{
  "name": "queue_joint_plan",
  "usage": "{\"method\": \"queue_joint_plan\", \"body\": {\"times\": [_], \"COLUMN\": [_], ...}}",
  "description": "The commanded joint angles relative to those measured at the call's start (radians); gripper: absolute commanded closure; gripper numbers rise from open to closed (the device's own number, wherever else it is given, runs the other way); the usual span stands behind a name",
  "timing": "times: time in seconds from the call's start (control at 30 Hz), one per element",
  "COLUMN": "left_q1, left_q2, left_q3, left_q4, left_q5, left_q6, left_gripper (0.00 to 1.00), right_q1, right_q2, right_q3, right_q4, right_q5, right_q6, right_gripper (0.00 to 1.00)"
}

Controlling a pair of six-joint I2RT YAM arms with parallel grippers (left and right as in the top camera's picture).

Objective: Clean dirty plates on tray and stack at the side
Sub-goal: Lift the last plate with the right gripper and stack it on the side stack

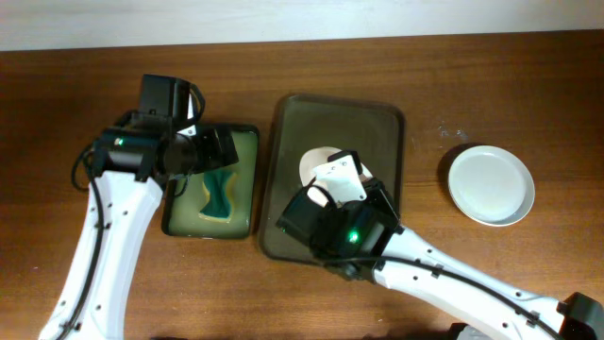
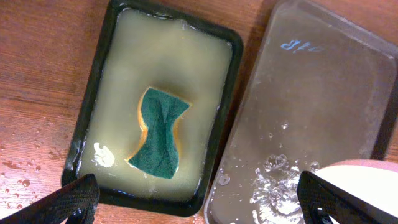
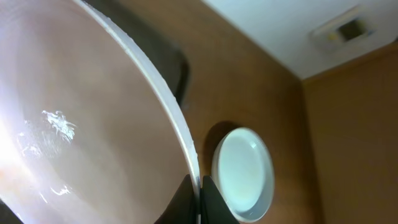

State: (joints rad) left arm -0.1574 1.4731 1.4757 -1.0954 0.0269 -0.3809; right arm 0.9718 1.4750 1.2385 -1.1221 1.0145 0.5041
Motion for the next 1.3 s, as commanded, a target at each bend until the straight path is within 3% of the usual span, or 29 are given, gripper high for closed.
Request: {"method": "queue_joint_plan", "body": {"times": [0.0,0.2,1.27], "left_q1": [0.005,0.005,0.005], "left_q2": [-0.002,-0.002,-0.002], "left_q3": [0.014,0.014,0.014], "left_q4": [0.008,0.006,0.006], "left_q5": [0.011,0.011,0.011], "left_q6": [0.005,0.005,0.005], "left_gripper": [0.00,0.00,0.00], "right_q1": [0.016,0.015,0.015], "right_q2": [-0.021,-0.021,-0.021], "right_q3": [0.002,0.002,0.002], "right_q4": [0.000,0.000,-0.001], "right_q5": [0.158,0.229,0.194], "right_q6": [0.028,0.024,0.025], "right_gripper": [0.96,0.96,0.96]}}
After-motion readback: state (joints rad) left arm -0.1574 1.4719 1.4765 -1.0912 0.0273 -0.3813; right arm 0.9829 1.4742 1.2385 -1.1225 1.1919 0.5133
